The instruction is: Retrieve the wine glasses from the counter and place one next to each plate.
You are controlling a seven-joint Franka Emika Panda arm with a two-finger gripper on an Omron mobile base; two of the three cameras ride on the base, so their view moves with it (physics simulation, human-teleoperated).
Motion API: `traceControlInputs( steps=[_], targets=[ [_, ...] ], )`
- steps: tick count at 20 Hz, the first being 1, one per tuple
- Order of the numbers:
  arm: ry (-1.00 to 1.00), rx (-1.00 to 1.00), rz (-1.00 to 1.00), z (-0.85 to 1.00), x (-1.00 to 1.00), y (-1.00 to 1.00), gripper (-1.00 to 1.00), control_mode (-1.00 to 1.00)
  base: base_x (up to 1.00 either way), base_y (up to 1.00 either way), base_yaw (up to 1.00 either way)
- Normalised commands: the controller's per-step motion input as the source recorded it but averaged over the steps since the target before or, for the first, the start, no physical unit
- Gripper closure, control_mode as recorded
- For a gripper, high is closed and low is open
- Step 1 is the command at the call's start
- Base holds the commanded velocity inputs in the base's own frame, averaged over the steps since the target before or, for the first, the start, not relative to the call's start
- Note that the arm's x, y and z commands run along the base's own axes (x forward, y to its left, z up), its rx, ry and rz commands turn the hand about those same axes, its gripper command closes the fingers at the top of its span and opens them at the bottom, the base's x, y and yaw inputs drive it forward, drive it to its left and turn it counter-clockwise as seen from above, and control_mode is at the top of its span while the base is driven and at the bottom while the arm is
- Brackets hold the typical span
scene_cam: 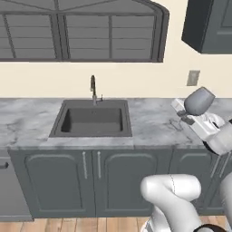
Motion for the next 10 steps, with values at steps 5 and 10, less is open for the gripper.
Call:
traceControlInputs(
  steps=[5,10],
  targets=[
    [0.0,0.0,0.0,0.0,0.0,0.0,1.0,1.0,0.0,1.0,0.67],
    [0.0,0.0,0.0,0.0,0.0,0.0,1.0,1.0,0.0,0.99,0.69]
  ],
)
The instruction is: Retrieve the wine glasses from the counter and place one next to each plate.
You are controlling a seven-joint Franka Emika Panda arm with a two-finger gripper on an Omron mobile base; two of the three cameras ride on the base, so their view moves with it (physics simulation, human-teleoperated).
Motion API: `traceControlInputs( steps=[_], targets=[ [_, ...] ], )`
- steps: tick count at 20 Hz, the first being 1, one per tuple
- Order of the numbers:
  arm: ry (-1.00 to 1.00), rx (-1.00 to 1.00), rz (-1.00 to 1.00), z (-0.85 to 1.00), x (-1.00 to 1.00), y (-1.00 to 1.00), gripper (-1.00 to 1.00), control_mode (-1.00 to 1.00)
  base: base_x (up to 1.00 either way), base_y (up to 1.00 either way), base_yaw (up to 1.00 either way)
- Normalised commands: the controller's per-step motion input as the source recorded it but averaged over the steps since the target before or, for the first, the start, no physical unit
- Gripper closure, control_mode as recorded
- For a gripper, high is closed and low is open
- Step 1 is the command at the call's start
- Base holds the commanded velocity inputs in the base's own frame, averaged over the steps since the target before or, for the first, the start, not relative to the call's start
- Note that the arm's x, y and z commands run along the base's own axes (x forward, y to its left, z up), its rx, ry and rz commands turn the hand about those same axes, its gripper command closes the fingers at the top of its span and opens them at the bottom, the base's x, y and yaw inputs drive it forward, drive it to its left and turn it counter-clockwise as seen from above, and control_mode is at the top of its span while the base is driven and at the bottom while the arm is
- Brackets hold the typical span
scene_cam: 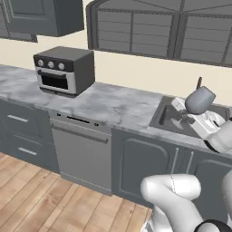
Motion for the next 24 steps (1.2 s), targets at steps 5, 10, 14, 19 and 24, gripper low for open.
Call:
traceControlInputs(
  steps=[5,10,14,19,24],
  targets=[
    [0.0,0.0,0.0,0.0,0.0,0.0,1.0,1.0,0.0,0.99,0.69],
    [0.0,0.0,0.0,0.0,0.0,0.0,1.0,1.0,0.02,0.62,0.78],
    [0.0,0.0,0.0,0.0,0.0,0.0,1.0,1.0,0.0,0.24,0.91],
    [0.0,0.0,0.0,0.0,0.0,0.0,1.0,1.0,0.03,0.02,0.99],
    [0.0,0.0,0.0,0.0,0.0,0.0,1.0,1.0,0.02,0.0,1.0]
  ],
)
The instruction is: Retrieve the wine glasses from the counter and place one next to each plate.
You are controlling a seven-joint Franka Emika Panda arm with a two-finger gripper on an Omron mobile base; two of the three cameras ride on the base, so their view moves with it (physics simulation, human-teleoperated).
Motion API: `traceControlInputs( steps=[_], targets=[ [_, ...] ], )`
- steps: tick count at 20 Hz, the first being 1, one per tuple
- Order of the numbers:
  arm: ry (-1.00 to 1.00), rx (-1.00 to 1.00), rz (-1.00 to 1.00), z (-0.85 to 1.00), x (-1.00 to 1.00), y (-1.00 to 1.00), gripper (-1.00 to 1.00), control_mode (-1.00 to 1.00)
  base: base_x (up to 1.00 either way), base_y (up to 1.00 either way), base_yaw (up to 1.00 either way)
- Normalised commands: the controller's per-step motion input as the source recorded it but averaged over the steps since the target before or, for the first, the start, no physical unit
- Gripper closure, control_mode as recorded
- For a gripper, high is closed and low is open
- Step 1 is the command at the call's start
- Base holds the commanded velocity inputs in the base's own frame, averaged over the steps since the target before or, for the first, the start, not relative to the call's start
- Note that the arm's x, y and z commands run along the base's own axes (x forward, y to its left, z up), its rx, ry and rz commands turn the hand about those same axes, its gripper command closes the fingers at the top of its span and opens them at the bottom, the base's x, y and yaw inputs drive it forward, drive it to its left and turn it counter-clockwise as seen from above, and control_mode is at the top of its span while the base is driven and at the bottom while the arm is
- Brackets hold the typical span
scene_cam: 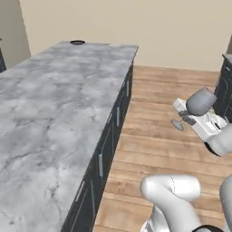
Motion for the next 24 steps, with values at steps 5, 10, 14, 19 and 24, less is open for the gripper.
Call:
traceControlInputs(
  steps=[5,10,14,19,24],
  targets=[
    [0.0,0.0,0.0,0.0,0.0,0.0,1.0,1.0,0.05,-0.46,0.72],
    [0.0,0.0,0.0,0.0,0.0,0.0,1.0,1.0,0.1,-0.56,0.69],
    [0.0,0.0,0.0,0.0,0.0,0.0,1.0,1.0,0.15,-0.82,0.59],
    [0.0,0.0,0.0,0.0,0.0,0.0,1.0,1.0,0.2,-1.0,0.45],
    [0.0,0.0,0.0,0.0,0.0,0.0,1.0,1.0,0.15,-1.0,0.41]
  ],
)
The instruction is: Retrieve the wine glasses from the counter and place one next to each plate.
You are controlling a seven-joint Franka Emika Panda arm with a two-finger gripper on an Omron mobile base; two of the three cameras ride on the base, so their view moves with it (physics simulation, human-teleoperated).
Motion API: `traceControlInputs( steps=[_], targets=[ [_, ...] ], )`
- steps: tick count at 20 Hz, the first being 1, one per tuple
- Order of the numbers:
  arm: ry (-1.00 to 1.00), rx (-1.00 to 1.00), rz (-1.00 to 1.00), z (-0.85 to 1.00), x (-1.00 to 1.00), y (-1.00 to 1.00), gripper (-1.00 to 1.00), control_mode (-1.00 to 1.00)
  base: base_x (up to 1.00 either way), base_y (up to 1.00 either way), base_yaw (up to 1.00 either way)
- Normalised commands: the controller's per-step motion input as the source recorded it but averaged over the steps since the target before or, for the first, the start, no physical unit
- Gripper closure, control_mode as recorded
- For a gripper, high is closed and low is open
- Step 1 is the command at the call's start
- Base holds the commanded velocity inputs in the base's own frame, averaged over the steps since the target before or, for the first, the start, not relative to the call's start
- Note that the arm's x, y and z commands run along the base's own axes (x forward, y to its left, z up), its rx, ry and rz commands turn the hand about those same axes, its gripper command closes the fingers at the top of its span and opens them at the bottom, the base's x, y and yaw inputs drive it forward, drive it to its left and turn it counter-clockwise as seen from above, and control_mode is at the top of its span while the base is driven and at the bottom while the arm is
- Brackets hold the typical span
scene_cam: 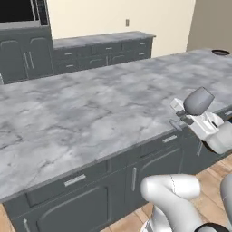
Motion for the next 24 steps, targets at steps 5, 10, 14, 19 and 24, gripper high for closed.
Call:
traceControlInputs(
  steps=[5,10,14,19,24],
  targets=[
    [0.0,0.0,0.0,0.0,0.0,0.0,1.0,1.0,0.03,-1.0,0.37],
    [0.0,0.0,0.0,0.0,0.0,0.0,1.0,1.0,0.0,-1.0,0.33],
    [0.0,0.0,0.0,0.0,0.0,0.0,1.0,1.0,0.0,-1.0,0.42],
    [0.0,0.0,0.0,0.0,0.0,0.0,1.0,1.0,-0.14,-0.97,0.52],
    [0.0,0.0,0.0,0.0,0.0,0.0,1.0,1.0,-0.62,-1.0,0.49]
  ],
)
